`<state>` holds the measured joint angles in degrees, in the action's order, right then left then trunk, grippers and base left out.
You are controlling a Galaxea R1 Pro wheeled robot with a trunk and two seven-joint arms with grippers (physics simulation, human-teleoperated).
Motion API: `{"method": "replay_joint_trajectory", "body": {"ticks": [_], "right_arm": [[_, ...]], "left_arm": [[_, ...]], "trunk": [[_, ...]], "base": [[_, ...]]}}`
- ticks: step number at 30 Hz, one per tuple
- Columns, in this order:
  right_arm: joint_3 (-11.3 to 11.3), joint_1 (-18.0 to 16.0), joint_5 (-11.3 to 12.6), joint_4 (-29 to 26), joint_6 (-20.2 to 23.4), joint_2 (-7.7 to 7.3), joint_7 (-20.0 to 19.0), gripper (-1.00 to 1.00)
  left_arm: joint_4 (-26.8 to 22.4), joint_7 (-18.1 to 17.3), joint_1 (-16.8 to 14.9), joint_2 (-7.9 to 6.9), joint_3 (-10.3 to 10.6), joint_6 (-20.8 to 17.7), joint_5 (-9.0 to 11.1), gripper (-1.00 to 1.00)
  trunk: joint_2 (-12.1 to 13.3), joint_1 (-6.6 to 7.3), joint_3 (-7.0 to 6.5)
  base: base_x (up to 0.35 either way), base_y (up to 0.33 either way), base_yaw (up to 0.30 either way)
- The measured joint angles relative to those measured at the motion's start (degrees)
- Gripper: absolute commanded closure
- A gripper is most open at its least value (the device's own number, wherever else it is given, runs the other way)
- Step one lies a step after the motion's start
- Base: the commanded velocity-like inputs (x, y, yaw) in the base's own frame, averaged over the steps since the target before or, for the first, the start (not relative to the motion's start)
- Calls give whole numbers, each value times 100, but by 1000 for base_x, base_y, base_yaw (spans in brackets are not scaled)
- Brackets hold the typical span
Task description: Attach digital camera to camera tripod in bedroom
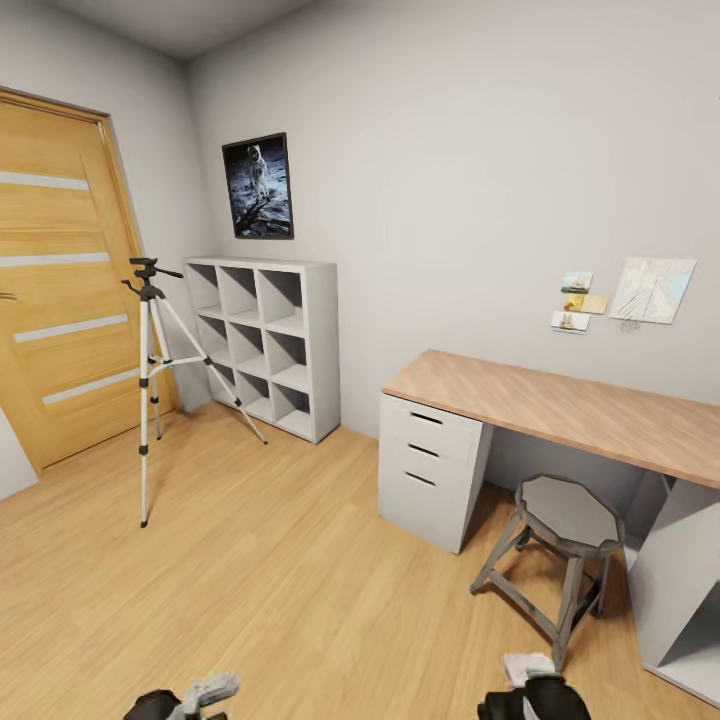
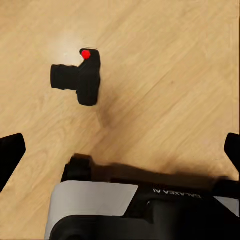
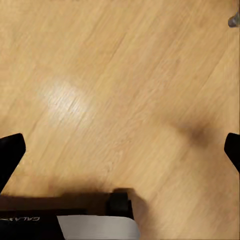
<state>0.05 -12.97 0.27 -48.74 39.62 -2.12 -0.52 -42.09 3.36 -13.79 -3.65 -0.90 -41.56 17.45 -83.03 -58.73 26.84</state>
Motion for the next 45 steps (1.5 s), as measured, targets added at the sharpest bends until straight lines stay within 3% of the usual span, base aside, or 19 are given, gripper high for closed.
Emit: {"method": "replay_joint_trajectory", "body": {"ticks": [1,2,7,11,21,32,45], "right_arm": [[2,-628,47,-322,775,227,2,-100],[3,-1161,19,-372,878,283,3,-100],[27,-1514,22,-755,1142,432,-31,-100],[45,-1590,15,-989,1124,481,-35,-100],[23,-1618,24,-1139,1089,513,-45,-100],[12,-1618,35,-1060,1076,528,-49,-100],[6,-1618,32,-967,1074,535,-69,-100]], "left_arm": [[-228,125,-634,118,-16,-513,43,-100],[-265,143,-1374,157,-17,-577,56,-100],[-806,197,-1974,603,-22,-742,140,-100],[-1000,193,-2088,765,-18,-676,144,-100],[-1265,223,-2138,880,-4,-473,193,-100],[-1170,246,-2142,905,16,-458,491,-100],[-1022,256,-2142,1002,44,-460,536,-100]], "trunk": [[-1,0,4],[0,1,0],[-1,1,1],[-1,0,2],[-1,-1,2],[-1,0,2],[-1,0,2]], "base": [[0,0,0],[0,0,0],[0,0,0],[0,0,0],[-118,0,0],[-36,0,0],[-1,0,0]]}}
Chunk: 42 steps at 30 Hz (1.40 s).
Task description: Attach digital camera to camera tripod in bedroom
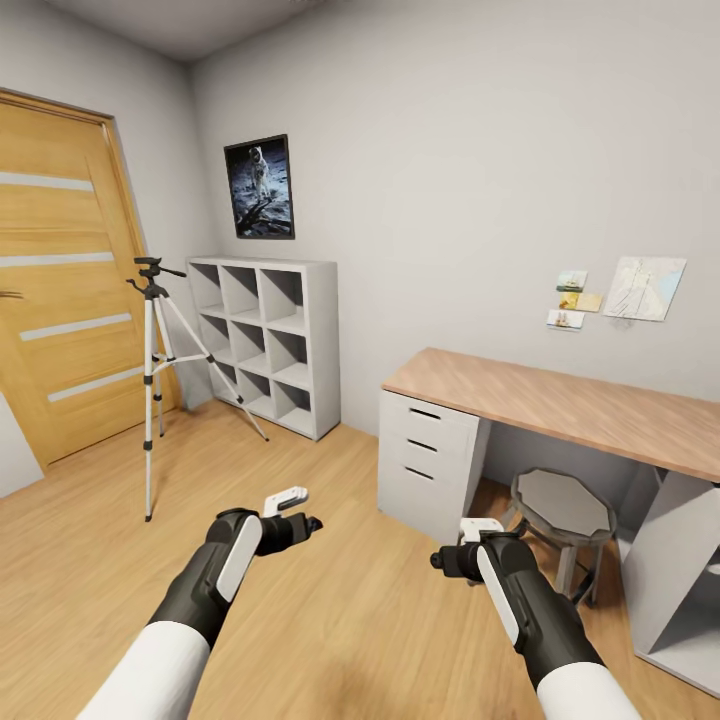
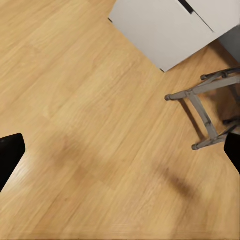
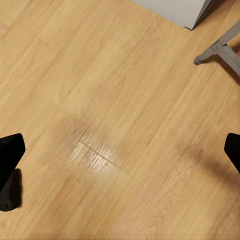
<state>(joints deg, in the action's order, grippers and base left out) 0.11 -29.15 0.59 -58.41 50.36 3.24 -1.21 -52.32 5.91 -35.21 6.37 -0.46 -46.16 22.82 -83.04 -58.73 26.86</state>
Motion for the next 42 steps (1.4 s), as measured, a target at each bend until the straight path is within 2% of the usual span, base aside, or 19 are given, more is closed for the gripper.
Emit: {"method": "replay_joint_trajectory", "body": {"ticks": [5,19,32,42], "right_arm": [[4,0,-1,-12,7,1,-2,-100],[27,0,-2,-15,10,-2,1,-100],[27,0,9,-19,10,-23,-8,-100],[21,0,15,-19,3,-30,-2,-100]], "left_arm": [[12,3,0,32,-1,0,2,-100],[10,0,0,22,-13,8,-2,-100],[63,5,-8,-57,-25,59,-25,-100],[291,13,-9,-81,-29,83,-42,-100]], "trunk": [[0,0,0],[-560,-307,251],[-1082,-593,484],[-1483,-812,664]], "base": [[0,0,0],[0,0,0],[0,0,0],[0,0,0]]}}
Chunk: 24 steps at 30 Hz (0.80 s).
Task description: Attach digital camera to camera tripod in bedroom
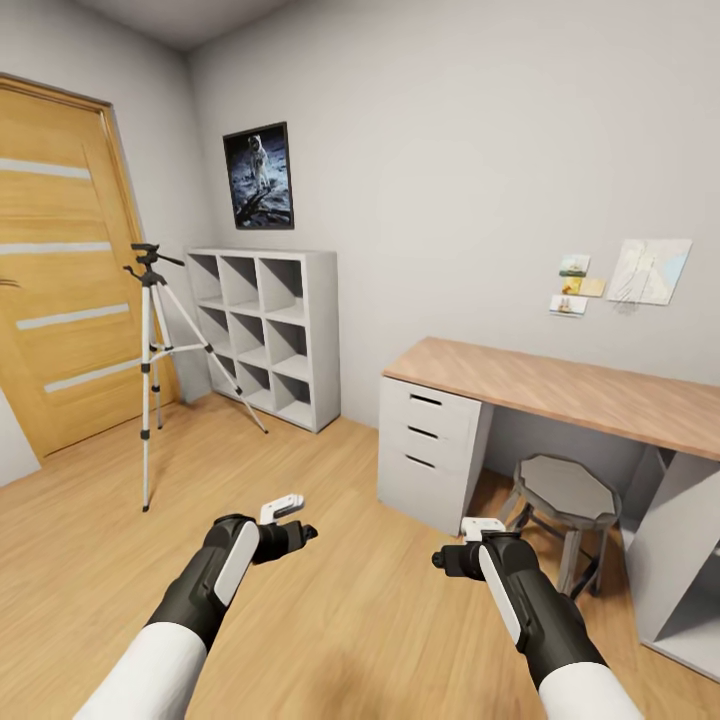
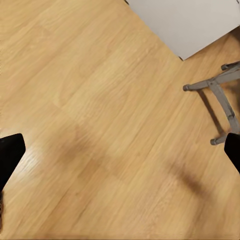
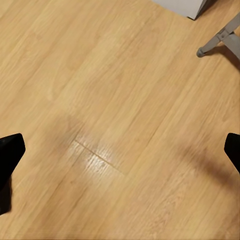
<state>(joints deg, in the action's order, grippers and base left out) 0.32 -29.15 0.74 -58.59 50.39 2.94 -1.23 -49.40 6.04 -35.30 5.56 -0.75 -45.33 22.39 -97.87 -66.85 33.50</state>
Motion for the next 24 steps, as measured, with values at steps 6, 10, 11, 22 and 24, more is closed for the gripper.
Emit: {"method": "replay_joint_trajectory", "body": {"ticks": [6,10,11,22,24], "right_arm": [[-2,0,1,6,2,2,1,-100],[-1,0,1,9,5,3,1,-100],[-2,0,1,10,6,3,1,-100],[-3,0,3,13,7,-3,1,-100],[-4,0,0,12,6,-6,1,-100]], "left_arm": [[21,0,1,-10,2,0,1,-100],[26,3,1,-13,3,3,1,-100],[27,5,0,-13,1,3,-1,-100],[63,304,0,-25,-70,5,0,-100],[110,337,0,-25,-73,7,1,-100]], "trunk": [[-241,-132,108],[-401,-220,180],[-441,-242,198],[-883,-483,395],[-963,-527,431]], "base": [[0,0,0],[0,0,0],[0,0,0],[0,0,0],[0,0,0]]}}
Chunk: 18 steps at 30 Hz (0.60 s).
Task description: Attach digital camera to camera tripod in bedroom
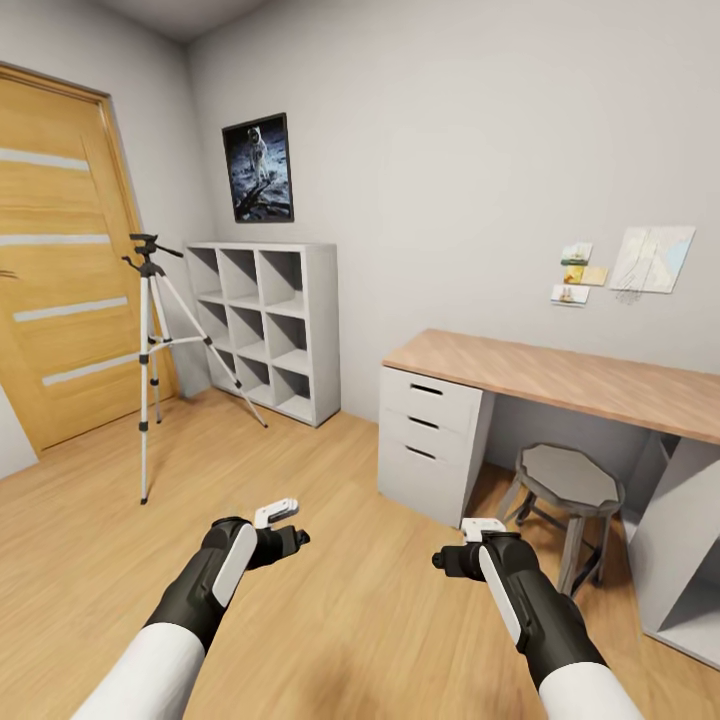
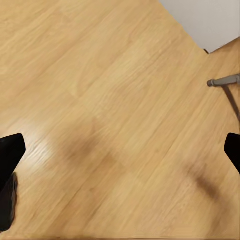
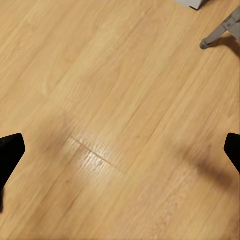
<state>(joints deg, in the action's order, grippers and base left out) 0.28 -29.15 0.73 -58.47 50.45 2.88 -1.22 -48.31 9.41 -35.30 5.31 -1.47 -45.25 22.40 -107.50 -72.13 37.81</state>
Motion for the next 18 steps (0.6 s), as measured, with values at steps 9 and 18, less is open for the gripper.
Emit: {"method": "replay_joint_trajectory", "body": {"ticks": [9,18], "right_arm": [[-4,0,-3,-49,-12,-10,-1,-100],[-8,0,-6,-68,-21,-12,-1,-100]], "left_arm": [[49,20,0,-2,1,5,-1,-100],[63,38,0,-29,-9,10,-7,-100]], "trunk": [[-361,-198,162],[-722,-395,323]], "base": [[0,0,0],[0,0,0]]}}
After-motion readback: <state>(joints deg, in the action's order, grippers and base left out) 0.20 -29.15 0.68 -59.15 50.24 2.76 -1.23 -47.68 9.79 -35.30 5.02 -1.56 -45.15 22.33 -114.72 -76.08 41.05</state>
